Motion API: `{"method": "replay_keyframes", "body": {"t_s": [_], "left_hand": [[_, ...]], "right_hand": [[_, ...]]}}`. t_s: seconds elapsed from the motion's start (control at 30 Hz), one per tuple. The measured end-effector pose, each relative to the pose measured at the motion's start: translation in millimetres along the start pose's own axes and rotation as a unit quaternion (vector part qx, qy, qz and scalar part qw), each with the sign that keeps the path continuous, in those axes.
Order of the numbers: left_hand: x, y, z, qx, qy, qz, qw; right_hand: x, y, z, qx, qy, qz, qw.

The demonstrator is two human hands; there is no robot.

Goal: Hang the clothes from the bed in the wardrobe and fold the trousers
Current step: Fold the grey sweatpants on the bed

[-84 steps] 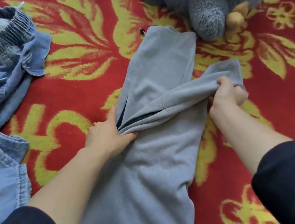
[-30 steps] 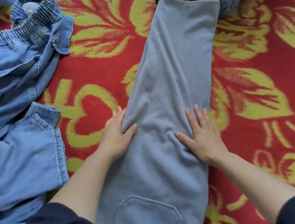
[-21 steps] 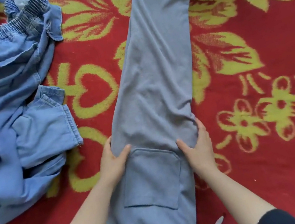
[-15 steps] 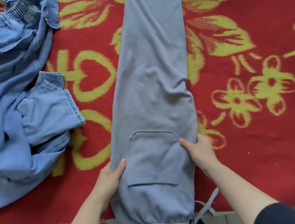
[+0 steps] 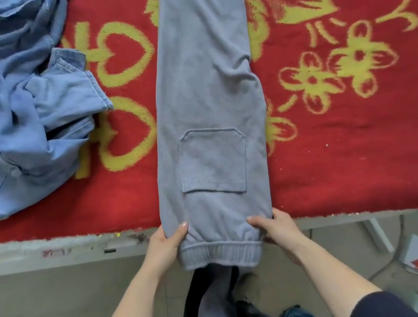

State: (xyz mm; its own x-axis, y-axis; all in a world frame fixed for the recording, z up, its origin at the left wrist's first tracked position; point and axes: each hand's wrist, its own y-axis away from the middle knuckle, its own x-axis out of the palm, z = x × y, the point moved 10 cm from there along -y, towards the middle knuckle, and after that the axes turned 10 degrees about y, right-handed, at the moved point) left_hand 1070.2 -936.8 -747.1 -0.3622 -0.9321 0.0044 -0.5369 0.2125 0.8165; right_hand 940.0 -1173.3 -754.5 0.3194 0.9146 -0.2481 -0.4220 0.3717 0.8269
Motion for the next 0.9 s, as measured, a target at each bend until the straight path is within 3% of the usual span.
{"method": "replay_keyframes", "body": {"t_s": [0.3, 0.57, 0.67, 0.77, 0.9], "left_hand": [[33.8, 62.4, 26.8, -0.006, -0.004, 0.029, 1.000], [55.8, 144.3, 110.1, -0.166, -0.039, 0.069, 0.983], [58.8, 145.2, 78.4, -0.128, -0.029, 0.036, 0.991], [64.6, 134.0, 20.6, -0.060, 0.010, 0.029, 0.998], [70.6, 102.1, -66.8, 0.005, 0.057, 0.029, 0.998]], "right_hand": [[-35.4, 59.0, -30.8, -0.015, -0.006, -0.060, 0.998], [-43.9, 126.8, -131.8, 0.146, 0.042, 0.025, 0.988], [-66.9, 124.8, -104.3, 0.109, 0.072, -0.014, 0.991], [-87.4, 113.9, -41.7, 0.030, 0.008, -0.060, 0.998], [-97.7, 94.2, 41.1, 0.011, -0.081, -0.033, 0.996]]}}
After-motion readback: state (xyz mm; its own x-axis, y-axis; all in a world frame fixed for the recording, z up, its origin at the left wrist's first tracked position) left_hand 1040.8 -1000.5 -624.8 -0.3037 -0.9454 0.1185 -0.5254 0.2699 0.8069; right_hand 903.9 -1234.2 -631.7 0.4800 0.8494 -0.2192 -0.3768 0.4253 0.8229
